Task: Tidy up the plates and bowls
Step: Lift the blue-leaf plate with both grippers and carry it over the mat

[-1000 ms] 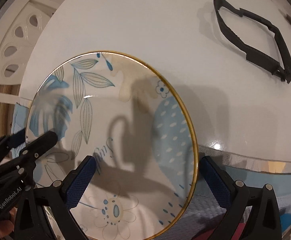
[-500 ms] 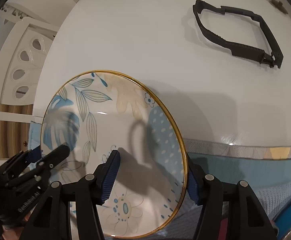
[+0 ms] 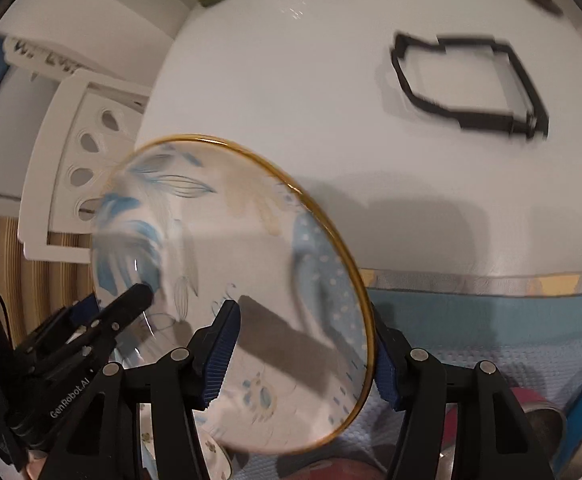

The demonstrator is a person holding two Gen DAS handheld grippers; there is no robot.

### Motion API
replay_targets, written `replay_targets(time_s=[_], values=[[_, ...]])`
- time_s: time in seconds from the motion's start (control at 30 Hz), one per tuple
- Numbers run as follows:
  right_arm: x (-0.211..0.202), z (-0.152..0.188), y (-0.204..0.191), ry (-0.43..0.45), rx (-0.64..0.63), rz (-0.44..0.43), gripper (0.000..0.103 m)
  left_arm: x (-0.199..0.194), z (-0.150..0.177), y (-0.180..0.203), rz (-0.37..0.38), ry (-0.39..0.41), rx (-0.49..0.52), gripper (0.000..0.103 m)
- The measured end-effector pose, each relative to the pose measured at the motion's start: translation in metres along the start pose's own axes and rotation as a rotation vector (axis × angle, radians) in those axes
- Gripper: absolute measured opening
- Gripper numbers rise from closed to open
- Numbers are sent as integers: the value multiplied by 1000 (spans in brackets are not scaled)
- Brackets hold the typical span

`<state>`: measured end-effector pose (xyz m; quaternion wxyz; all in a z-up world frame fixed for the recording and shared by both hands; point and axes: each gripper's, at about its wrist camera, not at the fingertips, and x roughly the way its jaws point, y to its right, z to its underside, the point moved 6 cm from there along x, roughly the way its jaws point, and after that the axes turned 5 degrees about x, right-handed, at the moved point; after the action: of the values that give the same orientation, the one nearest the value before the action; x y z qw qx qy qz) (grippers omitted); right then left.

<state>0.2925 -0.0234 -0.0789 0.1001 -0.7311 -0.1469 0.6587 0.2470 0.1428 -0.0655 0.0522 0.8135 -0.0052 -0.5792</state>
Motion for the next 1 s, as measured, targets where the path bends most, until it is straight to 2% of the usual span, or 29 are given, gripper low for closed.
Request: replay_targets(time_s=[0.17, 0.4, 0.73, 1.0], values=[[-16, 10, -15, 7, 13, -50, 60, -14, 5, -7, -7, 3, -17, 42], [-34, 36, -38, 11, -34, -55, 60, -32, 30, -16, -13, -3, -38, 42], [-32, 102, -51, -39, -82, -99, 60, -61, 98, -24, -40, -9, -86, 42], [-39, 180, -26, -88, -110, -134, 60, -79, 171, -5, -50, -17, -144, 42]])
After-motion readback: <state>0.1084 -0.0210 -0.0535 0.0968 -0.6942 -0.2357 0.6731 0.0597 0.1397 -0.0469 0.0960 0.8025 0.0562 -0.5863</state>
